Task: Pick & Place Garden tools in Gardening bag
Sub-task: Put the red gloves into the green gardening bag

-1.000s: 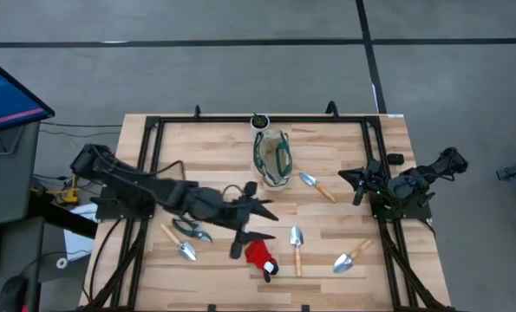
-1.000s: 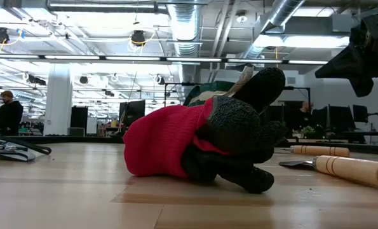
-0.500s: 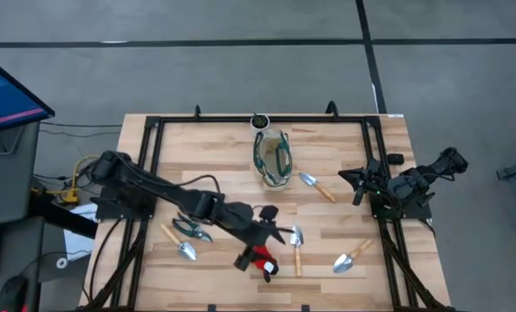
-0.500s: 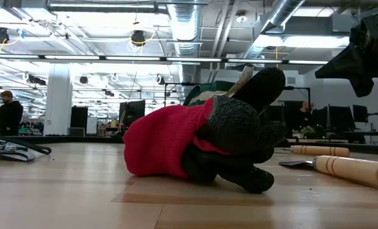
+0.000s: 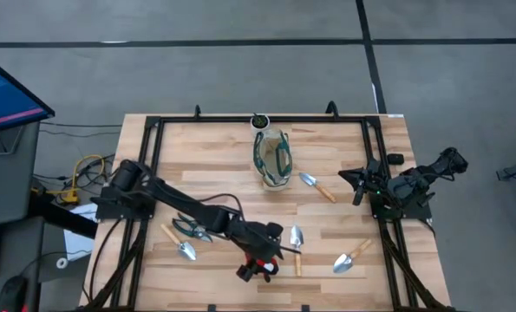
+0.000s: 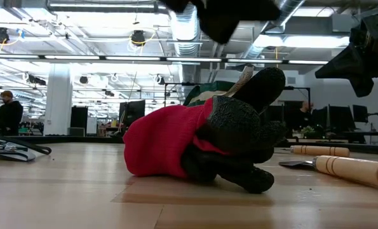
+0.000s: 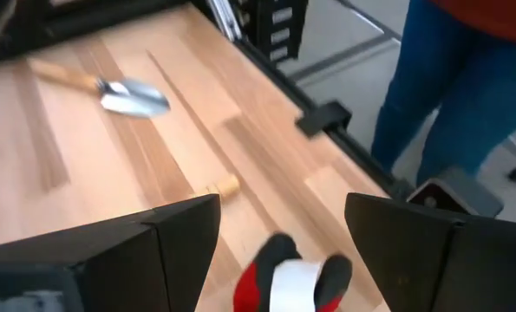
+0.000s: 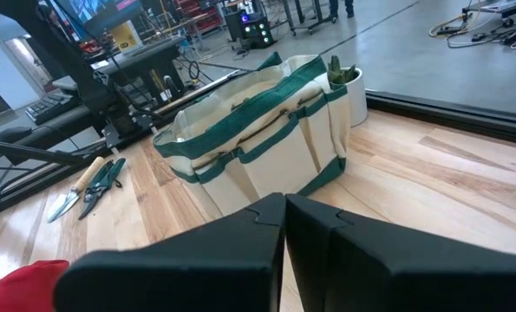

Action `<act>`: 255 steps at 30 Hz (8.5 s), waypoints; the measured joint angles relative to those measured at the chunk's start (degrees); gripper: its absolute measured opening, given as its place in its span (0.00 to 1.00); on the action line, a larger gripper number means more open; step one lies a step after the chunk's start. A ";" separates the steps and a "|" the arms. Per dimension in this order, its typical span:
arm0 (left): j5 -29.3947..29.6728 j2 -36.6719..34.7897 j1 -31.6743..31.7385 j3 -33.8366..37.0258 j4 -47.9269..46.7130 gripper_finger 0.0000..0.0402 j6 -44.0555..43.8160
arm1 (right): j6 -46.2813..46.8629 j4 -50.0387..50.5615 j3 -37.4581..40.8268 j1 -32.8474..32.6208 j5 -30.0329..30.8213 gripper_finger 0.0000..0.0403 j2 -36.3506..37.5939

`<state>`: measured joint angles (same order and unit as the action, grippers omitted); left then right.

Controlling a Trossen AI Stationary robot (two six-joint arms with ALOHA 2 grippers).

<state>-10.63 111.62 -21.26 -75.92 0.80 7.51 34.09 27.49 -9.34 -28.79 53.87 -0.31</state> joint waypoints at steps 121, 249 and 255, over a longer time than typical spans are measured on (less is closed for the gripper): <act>49.72 -3.09 26.24 1.42 22.72 0.12 -32.24 | 0.02 -0.24 0.00 0.00 0.02 0.01 -0.01; 40.52 -48.70 -1.26 1.70 -41.15 0.74 -42.10 | -11.96 -14.16 -48.34 34.32 -32.04 0.11 -81.34; 40.54 -48.71 -1.26 1.70 -41.33 0.74 -42.05 | -18.59 -14.10 -54.56 36.11 -34.64 0.06 -88.14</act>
<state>29.91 62.92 -22.52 -74.22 -40.54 -34.54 15.49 13.39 -63.90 7.32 19.22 -88.44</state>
